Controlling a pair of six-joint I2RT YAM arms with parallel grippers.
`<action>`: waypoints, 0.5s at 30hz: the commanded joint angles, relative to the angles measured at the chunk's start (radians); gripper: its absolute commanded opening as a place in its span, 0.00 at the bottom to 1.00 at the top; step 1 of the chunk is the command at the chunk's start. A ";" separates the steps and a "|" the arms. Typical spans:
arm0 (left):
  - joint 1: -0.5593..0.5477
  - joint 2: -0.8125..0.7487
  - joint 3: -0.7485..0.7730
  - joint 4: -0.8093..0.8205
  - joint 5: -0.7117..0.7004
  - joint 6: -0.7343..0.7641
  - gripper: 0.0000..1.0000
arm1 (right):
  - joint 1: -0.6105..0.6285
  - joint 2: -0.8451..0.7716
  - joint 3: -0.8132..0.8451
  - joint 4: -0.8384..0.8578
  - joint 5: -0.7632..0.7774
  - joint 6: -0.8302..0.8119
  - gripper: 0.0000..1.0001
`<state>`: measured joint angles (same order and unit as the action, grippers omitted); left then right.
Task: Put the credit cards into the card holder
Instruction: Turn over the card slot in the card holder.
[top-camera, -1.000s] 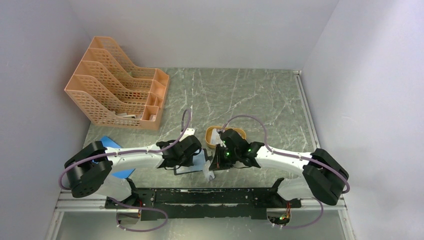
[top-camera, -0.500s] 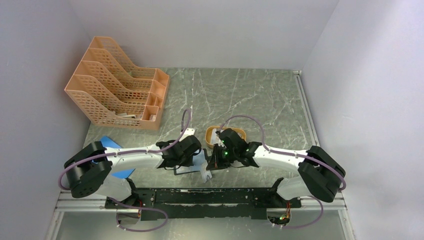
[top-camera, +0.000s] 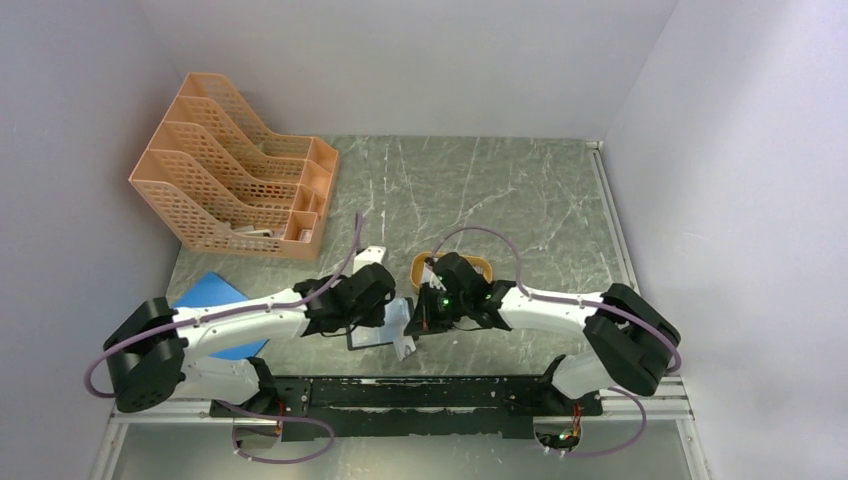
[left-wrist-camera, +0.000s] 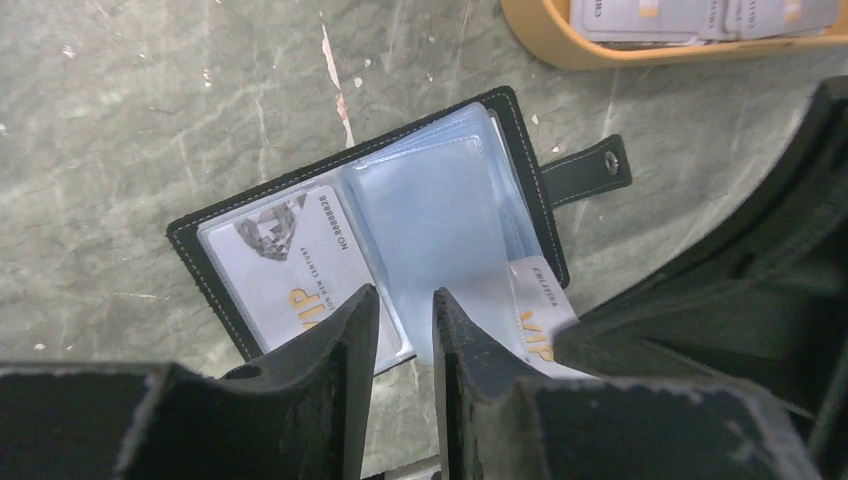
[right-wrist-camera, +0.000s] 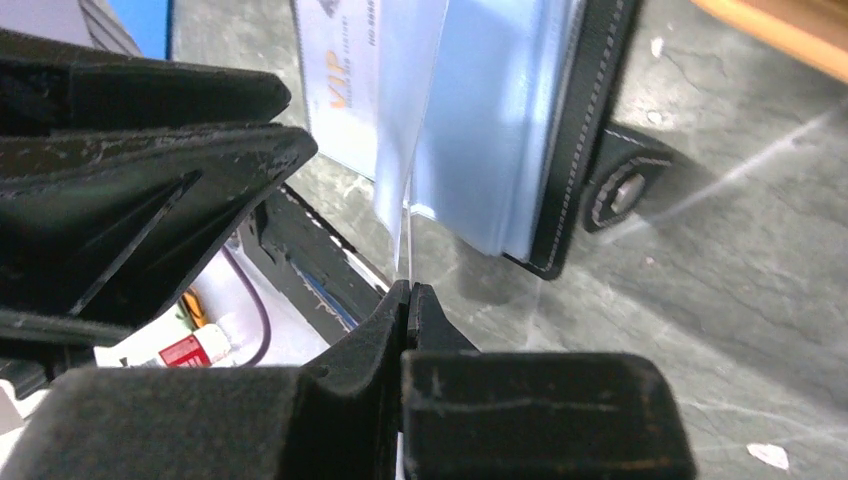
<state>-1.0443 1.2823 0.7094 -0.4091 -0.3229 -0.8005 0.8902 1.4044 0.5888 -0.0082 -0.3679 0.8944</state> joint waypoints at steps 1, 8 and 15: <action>0.000 -0.086 0.032 -0.088 -0.057 -0.009 0.33 | 0.002 0.025 0.057 0.060 -0.020 0.000 0.00; -0.001 -0.196 0.001 -0.116 -0.086 -0.024 0.33 | 0.015 0.102 0.099 0.085 -0.033 -0.004 0.00; 0.000 -0.203 -0.043 -0.059 -0.060 -0.026 0.31 | 0.025 0.183 0.122 0.109 -0.038 -0.004 0.00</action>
<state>-1.0443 1.0706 0.6933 -0.4950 -0.3779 -0.8192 0.9058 1.5547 0.6811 0.0647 -0.3973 0.8944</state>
